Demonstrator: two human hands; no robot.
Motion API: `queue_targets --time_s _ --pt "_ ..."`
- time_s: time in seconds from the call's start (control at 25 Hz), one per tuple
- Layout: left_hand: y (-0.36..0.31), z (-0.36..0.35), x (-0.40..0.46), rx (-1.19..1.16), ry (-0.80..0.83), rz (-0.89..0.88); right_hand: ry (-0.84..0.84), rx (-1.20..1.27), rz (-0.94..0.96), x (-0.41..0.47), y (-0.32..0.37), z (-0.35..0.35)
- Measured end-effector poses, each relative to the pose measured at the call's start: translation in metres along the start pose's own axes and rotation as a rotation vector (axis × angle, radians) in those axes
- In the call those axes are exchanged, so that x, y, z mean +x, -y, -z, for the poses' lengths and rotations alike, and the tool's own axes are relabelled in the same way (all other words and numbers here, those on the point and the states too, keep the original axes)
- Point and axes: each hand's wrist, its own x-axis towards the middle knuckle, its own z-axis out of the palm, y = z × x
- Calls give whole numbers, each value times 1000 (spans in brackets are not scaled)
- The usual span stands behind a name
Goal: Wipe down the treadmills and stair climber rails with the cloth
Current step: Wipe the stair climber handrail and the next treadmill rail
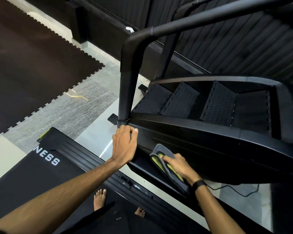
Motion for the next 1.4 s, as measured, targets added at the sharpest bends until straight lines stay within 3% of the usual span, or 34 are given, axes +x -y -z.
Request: queue_targets --time_s 0.16,0.24,0.4,0.56,0.72,0.8,0.96,1.16,1.28,1.4 --pt "3 -2 1 -23 -20 5 -415 -271 113 -49 5 -29" --pt "2 -3 2 -20 -12 5 -522 -332 234 -60 26 -50" --pt "0 -2 3 -28 -19 15 -434 -326 244 -43 64 -65" --pt "-1 -1 2 -15 -27 5 -201 -155 102 -9 73 -51" --pt "-1 0 0 24 2 -17 53 203 -7 23 54 -26" --pt "1 0 0 40 20 -22 99 181 -42 25 29 -11" --pt "-1 1 0 47 13 -5 -35 64 -94 -5 -23 15" --pt "-2 1 -1 33 -39 19 -452 -331 15 -56 -7 -26" --pt "-4 0 0 52 -27 -6 -492 -341 183 -54 33 -53" --pt "-4 0 1 72 -8 -35 -322 -217 107 -21 59 -51"
